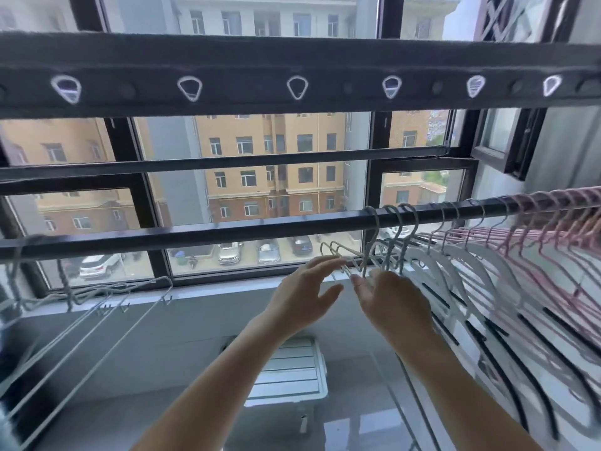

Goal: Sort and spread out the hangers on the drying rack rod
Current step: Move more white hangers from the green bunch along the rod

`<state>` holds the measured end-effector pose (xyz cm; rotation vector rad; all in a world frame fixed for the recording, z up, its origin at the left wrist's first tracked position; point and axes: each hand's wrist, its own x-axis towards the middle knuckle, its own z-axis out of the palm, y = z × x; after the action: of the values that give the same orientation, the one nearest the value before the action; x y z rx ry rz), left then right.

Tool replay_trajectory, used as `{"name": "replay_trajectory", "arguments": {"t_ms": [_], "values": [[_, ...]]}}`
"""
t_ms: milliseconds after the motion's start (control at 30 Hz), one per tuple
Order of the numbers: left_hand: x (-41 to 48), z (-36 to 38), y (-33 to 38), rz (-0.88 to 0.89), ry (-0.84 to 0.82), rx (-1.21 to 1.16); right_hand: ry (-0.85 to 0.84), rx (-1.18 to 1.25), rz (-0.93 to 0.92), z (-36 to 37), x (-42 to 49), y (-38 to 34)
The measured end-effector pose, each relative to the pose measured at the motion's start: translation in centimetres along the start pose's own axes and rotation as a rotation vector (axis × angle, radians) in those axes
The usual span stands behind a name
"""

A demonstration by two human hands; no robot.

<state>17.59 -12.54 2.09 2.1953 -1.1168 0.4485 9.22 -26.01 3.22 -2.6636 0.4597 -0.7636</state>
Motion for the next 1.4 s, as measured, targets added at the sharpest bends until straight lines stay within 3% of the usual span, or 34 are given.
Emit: {"name": "replay_trajectory", "arguments": {"t_ms": [100,167,333,400,500,567,667,767,900,1100,1400], "values": [[-0.8,-0.7,-0.3,-0.047,0.05,-0.003,0.104,-0.117,-0.058,-1.9,-1.2,-1.2],[-1.6,-1.4,-0.6,-0.076,0.094,-0.014,0.175,-0.07,-0.177,-2.2,-1.9,-2.4],[-5.1,-5.2,-2.2,-0.213,0.245,0.092,0.07,0.097,-0.321,-0.5,-3.4,-6.2],[-7.1,-7.4,-4.0,-0.279,0.343,0.22,0.02,0.115,-0.339,0.4,-3.8,-7.4],[-10.7,-11.0,-7.8,-0.368,0.474,0.613,-0.077,0.148,-0.382,1.7,-4.2,-9.4],[-13.3,-13.6,-9.7,-0.524,0.505,0.839,-0.119,0.188,-0.428,2.6,-4.6,-10.8],[-16.8,-16.3,-11.2,-0.764,0.454,0.951,-0.163,0.221,-0.488,3.7,-5.1,-12.7],[-18.7,-17.2,-11.8,-0.866,0.425,0.826,-0.199,0.243,-0.535,4.5,-5.7,-14.2],[-18.6,-17.9,-11.4,-0.85,0.47,0.763,-0.243,0.247,-0.574,4.8,-6.6,-15.2],[-14.2,-20.0,-11.3,-0.778,0.41,0.813,-0.27,0.222,-0.596,4.8,-7.3,-14.7],[-12.6,-12.7,-11.7,-0.744,0.081,0.662,-0.261,0.206,-0.483,4.8,-6.8,-11.4]]}}
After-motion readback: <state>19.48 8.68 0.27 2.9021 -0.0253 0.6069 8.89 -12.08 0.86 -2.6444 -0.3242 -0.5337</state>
